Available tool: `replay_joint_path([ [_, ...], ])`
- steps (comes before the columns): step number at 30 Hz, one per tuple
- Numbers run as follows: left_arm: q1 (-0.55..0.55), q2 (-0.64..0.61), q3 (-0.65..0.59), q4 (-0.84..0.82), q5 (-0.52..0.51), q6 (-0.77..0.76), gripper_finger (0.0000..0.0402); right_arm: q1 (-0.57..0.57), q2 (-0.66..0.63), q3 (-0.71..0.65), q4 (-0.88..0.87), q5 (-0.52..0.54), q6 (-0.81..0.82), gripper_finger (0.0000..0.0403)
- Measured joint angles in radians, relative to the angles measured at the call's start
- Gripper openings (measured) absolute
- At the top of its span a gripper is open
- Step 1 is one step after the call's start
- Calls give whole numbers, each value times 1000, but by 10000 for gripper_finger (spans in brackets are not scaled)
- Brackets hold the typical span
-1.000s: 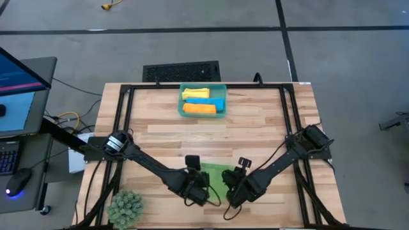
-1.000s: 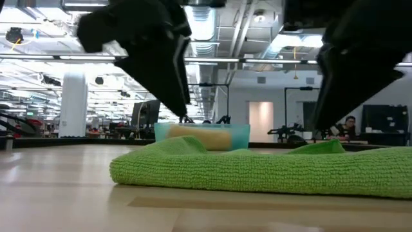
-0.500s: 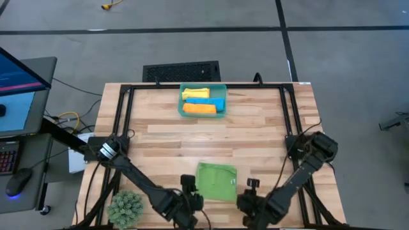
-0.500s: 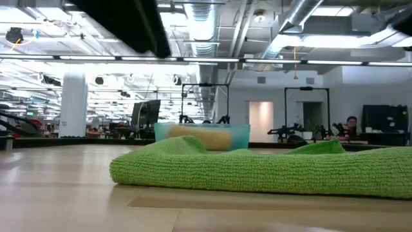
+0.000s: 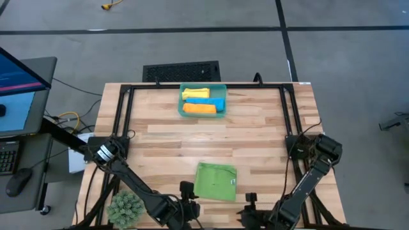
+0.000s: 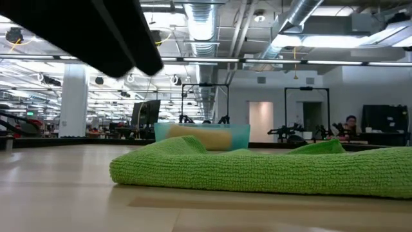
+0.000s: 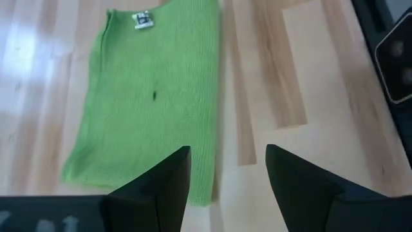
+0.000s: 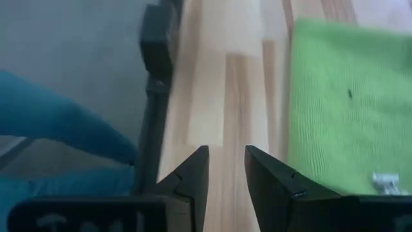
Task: Roll microfiber towels into tight, uniform cylinder then place into a basket
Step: Roll the green microfiber towel
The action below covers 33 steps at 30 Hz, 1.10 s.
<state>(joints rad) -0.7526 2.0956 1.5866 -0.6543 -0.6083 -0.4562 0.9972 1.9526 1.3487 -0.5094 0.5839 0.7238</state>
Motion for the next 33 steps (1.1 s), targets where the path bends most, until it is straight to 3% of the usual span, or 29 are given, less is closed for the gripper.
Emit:
replay_joint_path([
  [8,22,0,-54,45,29,11,194,2,0,-3,48,47,-69,122],
  [17,70,0,-58,51,77,33,194,-46,0,-119,117,47,-69,122],
  [23,80,0,-140,115,81,104,194,-76,0,-165,158,43,-61,124],
  [33,128,0,-182,138,138,105,194,-131,0,-220,201,-16,-51,187],
])
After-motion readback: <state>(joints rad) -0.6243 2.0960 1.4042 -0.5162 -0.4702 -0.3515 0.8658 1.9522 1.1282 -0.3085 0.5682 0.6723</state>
